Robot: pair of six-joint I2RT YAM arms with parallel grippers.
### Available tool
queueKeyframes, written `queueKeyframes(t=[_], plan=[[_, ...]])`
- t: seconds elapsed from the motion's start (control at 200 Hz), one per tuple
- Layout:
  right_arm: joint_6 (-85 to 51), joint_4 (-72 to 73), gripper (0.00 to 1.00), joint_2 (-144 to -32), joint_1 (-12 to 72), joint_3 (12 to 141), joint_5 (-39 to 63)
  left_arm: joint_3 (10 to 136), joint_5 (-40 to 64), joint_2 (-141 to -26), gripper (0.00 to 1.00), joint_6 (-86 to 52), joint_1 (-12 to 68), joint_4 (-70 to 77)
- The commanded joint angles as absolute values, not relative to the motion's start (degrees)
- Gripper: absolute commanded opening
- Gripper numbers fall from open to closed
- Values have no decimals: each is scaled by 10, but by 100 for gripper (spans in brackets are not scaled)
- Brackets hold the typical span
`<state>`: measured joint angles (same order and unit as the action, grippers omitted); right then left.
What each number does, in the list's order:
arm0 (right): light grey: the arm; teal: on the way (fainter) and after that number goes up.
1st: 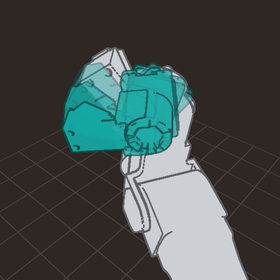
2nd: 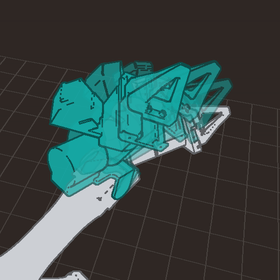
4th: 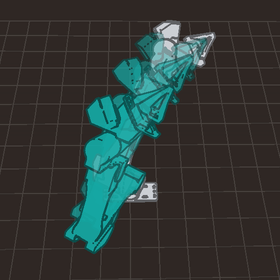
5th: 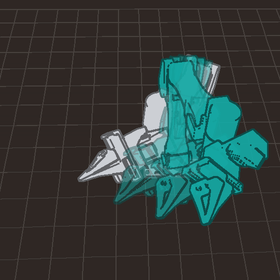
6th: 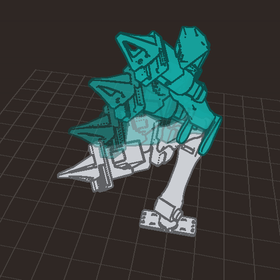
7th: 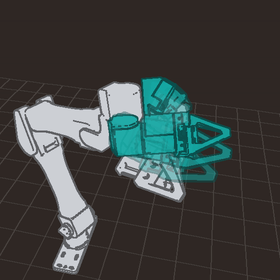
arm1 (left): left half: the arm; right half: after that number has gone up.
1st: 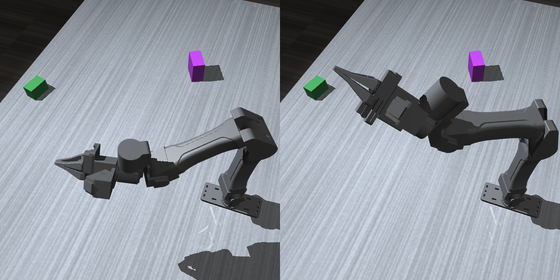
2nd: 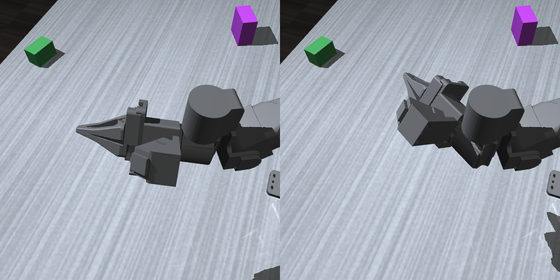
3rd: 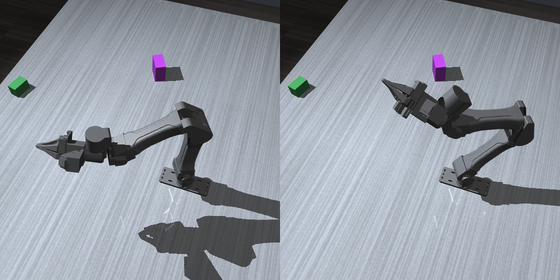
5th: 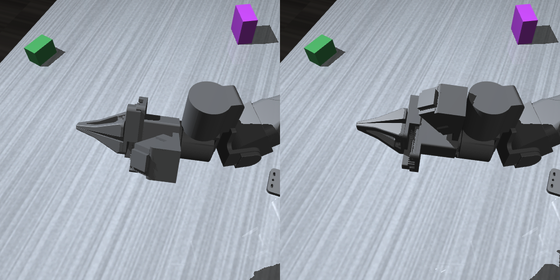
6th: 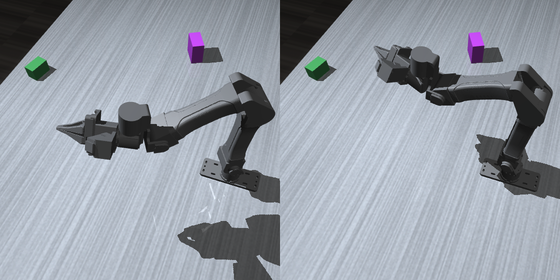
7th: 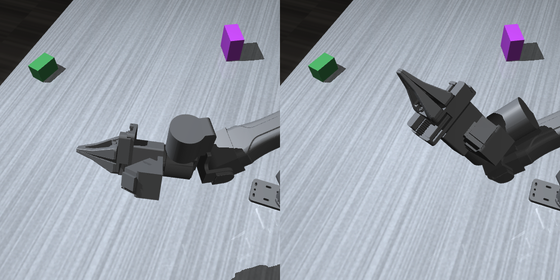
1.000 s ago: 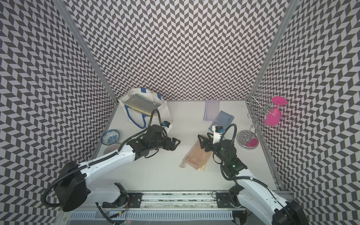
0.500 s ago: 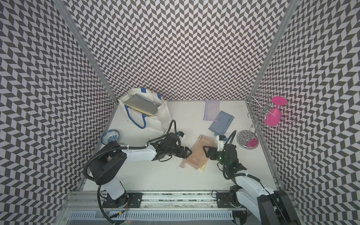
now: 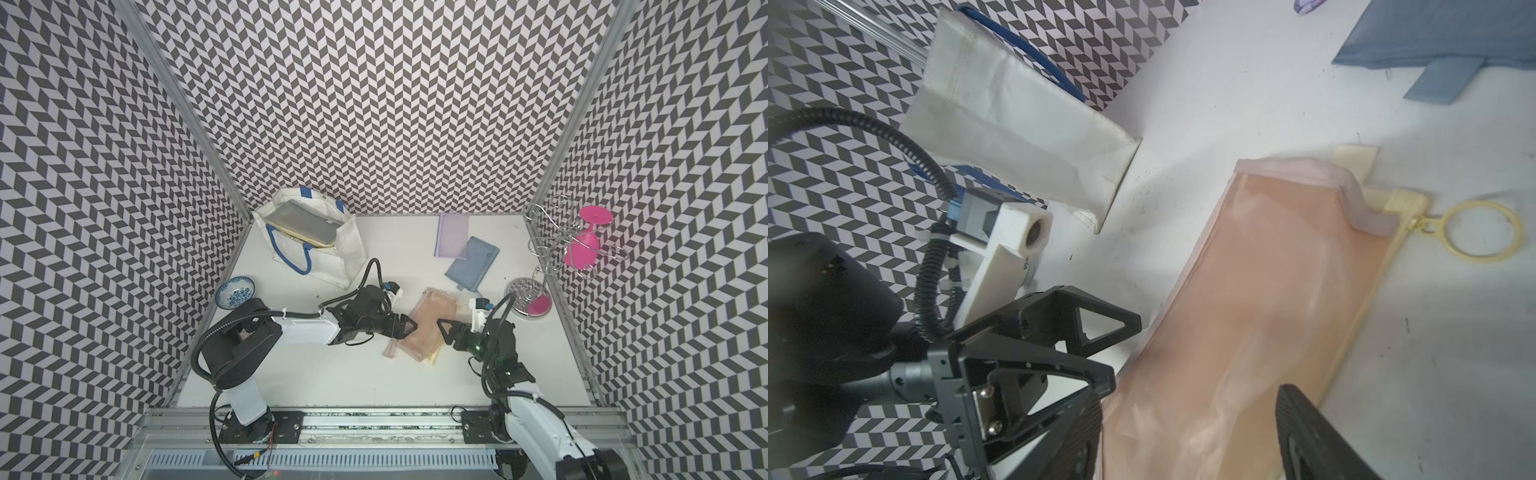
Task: Put the pencil pouch into the canvas bag
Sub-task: Pick up the pencil pouch.
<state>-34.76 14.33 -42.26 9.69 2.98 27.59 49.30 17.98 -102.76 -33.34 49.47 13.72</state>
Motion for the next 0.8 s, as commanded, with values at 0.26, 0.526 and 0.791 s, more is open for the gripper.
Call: queueKeyframes(t=[0.26,0.526,0.791], plan=[[-352,152,68,-461,95,36,267,463,204,-1027,80,-345,499,202],[-345,250,65,-623,96,58,339,455,220,-1031,79,-356,498,226],[-333,246,51,-599,110,62,322,447,228,-1034,77,-360,505,237]])
